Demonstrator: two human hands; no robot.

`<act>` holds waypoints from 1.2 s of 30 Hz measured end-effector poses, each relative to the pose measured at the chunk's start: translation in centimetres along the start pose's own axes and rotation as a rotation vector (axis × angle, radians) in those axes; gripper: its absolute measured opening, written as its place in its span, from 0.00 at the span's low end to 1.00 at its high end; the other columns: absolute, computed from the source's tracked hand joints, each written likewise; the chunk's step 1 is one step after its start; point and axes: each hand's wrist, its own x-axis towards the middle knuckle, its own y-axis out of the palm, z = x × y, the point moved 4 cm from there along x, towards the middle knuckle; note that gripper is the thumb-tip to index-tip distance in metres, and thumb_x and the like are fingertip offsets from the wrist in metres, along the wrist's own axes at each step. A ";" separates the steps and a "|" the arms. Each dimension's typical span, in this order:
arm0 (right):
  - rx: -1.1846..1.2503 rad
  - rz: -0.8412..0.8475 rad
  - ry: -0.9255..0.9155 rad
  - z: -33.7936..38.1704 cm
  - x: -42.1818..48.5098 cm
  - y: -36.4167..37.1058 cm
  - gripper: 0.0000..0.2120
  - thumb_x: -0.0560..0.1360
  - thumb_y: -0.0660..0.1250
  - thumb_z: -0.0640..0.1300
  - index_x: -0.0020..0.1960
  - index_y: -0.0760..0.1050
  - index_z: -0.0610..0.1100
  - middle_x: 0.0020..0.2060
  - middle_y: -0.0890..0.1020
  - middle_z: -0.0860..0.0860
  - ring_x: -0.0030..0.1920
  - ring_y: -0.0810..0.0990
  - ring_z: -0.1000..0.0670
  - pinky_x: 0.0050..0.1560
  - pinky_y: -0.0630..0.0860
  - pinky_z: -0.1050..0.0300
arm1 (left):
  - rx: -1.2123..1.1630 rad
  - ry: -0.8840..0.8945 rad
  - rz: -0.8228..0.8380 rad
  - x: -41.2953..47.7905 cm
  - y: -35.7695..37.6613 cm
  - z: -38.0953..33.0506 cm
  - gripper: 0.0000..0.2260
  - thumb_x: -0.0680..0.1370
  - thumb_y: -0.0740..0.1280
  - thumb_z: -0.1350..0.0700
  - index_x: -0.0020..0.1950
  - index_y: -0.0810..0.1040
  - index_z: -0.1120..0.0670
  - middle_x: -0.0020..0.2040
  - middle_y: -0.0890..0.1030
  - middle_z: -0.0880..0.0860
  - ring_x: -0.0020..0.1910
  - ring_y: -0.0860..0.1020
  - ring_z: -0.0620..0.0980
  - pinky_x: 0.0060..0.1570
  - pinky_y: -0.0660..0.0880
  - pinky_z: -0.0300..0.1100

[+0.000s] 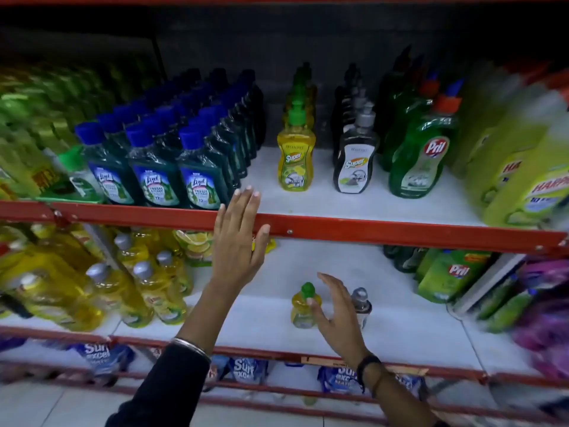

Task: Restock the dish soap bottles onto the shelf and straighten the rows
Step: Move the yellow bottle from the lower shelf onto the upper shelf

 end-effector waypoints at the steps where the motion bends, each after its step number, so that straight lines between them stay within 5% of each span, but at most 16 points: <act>1: 0.008 0.025 0.054 -0.8 0.1 0.6 0.25 0.76 0.66 0.43 0.71 0.63 0.46 0.68 0.68 0.50 0.68 0.66 0.52 0.69 0.63 0.58 | -0.001 -0.013 0.004 0.0 0.3 0.4 0.23 0.82 0.51 0.48 0.75 0.64 0.57 0.75 0.66 0.55 0.76 0.61 0.52 0.76 0.52 0.49; 6: 0.110 0.151 0.298 -4.0 0.5 3.6 0.33 0.73 0.68 0.33 0.73 0.57 0.41 0.62 0.70 0.45 0.58 0.71 0.51 0.50 0.63 0.82 | 0.115 0.044 -0.004 -0.3 1.7 1.5 0.22 0.83 0.52 0.49 0.72 0.68 0.58 0.71 0.73 0.57 0.74 0.63 0.54 0.76 0.47 0.46; 10: 0.136 0.130 0.337 -5.9 1.1 4.7 0.28 0.72 0.67 0.30 0.69 0.62 0.38 0.61 0.75 0.40 0.60 0.75 0.43 0.59 0.70 0.64 | 0.215 0.108 -0.078 -0.2 2.9 2.6 0.21 0.83 0.53 0.48 0.73 0.66 0.57 0.71 0.72 0.58 0.74 0.62 0.54 0.76 0.47 0.46; 16: 0.117 0.162 0.383 -7.2 2.2 4.6 0.24 0.64 0.73 0.28 0.54 0.69 0.44 0.53 0.78 0.41 0.52 0.77 0.43 0.46 0.72 0.71 | 0.368 0.155 -0.231 -0.2 4.6 3.4 0.22 0.82 0.52 0.47 0.74 0.62 0.55 0.72 0.65 0.54 0.75 0.56 0.53 0.77 0.44 0.48; 20: 0.109 0.177 0.344 -6.4 2.4 3.5 0.23 0.64 0.77 0.35 0.55 0.72 0.46 0.53 0.81 0.44 0.53 0.79 0.44 0.56 0.76 0.52 | 0.387 0.168 -0.248 -0.2 5.1 3.8 0.23 0.83 0.51 0.46 0.75 0.58 0.53 0.72 0.65 0.54 0.76 0.56 0.53 0.77 0.44 0.48; 26: 0.144 0.097 0.168 -0.7 3.1 -0.2 0.21 0.62 0.80 0.44 0.49 0.74 0.56 0.47 0.81 0.57 0.47 0.79 0.63 0.48 0.72 0.71 | 0.381 0.150 -0.240 -0.2 4.9 3.7 0.23 0.83 0.50 0.45 0.76 0.58 0.53 0.72 0.65 0.53 0.76 0.56 0.53 0.77 0.45 0.48; 36: 0.306 -0.172 -0.176 13.0 5.4 -9.1 0.20 0.61 0.79 0.46 0.52 0.79 0.51 0.46 0.85 0.51 0.47 0.83 0.50 0.50 0.79 0.55 | 0.380 0.114 -0.196 -0.2 4.6 3.6 0.23 0.83 0.50 0.45 0.75 0.60 0.54 0.71 0.67 0.54 0.75 0.57 0.53 0.77 0.46 0.48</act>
